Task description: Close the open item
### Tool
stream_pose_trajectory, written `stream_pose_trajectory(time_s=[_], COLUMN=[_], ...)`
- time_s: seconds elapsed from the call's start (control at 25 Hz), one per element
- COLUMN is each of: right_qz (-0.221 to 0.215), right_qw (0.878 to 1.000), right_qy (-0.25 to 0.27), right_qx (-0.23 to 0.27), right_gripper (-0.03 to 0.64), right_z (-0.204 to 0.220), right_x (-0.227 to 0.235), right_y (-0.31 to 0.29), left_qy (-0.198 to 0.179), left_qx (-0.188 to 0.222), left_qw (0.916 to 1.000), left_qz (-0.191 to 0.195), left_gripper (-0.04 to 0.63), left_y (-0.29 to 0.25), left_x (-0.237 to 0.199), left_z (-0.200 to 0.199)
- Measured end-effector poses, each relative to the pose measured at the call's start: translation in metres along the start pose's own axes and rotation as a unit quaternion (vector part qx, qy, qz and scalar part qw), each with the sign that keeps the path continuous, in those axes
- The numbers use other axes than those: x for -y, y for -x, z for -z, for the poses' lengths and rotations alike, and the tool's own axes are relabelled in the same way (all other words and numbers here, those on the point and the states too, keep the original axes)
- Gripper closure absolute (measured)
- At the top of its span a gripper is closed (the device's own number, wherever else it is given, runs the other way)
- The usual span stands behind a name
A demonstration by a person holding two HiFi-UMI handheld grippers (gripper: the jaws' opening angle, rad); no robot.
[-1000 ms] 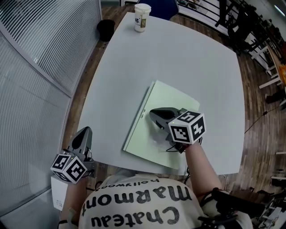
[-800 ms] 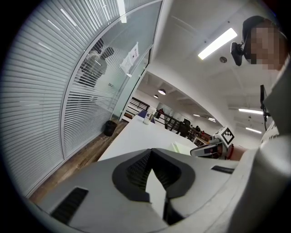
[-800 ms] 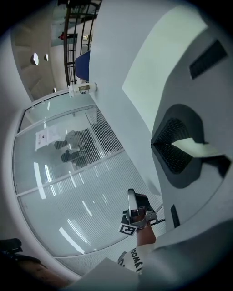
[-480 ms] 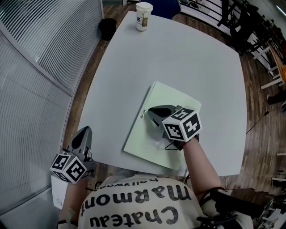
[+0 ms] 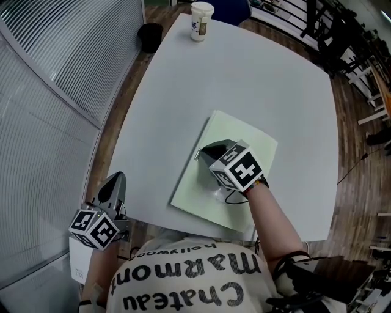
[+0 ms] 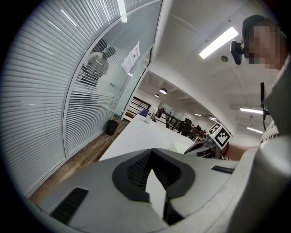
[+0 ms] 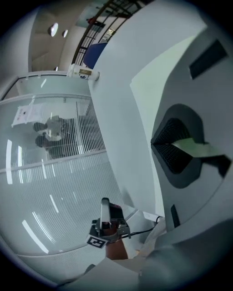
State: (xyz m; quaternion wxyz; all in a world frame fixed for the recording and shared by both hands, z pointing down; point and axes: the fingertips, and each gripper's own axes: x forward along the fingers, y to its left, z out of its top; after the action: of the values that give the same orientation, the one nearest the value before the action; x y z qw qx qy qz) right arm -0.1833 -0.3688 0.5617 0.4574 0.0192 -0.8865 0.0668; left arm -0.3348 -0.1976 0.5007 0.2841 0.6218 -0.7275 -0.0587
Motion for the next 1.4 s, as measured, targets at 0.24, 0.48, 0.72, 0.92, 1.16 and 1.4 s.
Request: stream_pose_trajectory(time_s=[0.24, 0.48, 0.72, 0.92, 1.16, 1.4], right_qz=[0.009, -0.016, 0.021, 0.066, 0.072, 0.032], right_qw=[0.998, 0.995, 0.988, 0.991, 0.992, 0.931], right_qy=[0.04, -0.013, -0.009, -0.015, -0.089, -0.149], right_qx=[-0.053, -0.093, -0.152, -0.115, 0.046, 0.332], right_gripper=[0.615, 0.615, 0.615, 0.615, 0.615, 0.615], right_z=[0.002, 0.005, 0.008, 0.007, -0.018, -0.038], right_x=[-0.002, 0.0, -0.003, 0.003, 0.006, -0.02], right_y=[-0.006, -0.009, -0.013, -0.007, 0.035, 0.155], left_qy=[0.0, 0.002, -0.006, -0.005, -0.012, -0.029], left_qx=[0.005, 0.008, 0.016, 0.034, 0.065, 0.063], left_qw=[1.0, 1.0, 0.9998, 0.9994, 0.9977, 0.9974], left_qz=[-0.001, 0.003, 0.003, -0.007, -0.012, 0.02], left_gripper=[0.606, 0.605, 0.606, 0.606, 0.606, 0.606], left_y=[0.002, 0.005, 0.014, 0.04, 0.074, 0.094], left_x=[-0.003, 0.005, 0.007, 0.005, 0.011, 0.051], left_z=[0.0, 0.003, 0.004, 0.004, -0.004, 0.013])
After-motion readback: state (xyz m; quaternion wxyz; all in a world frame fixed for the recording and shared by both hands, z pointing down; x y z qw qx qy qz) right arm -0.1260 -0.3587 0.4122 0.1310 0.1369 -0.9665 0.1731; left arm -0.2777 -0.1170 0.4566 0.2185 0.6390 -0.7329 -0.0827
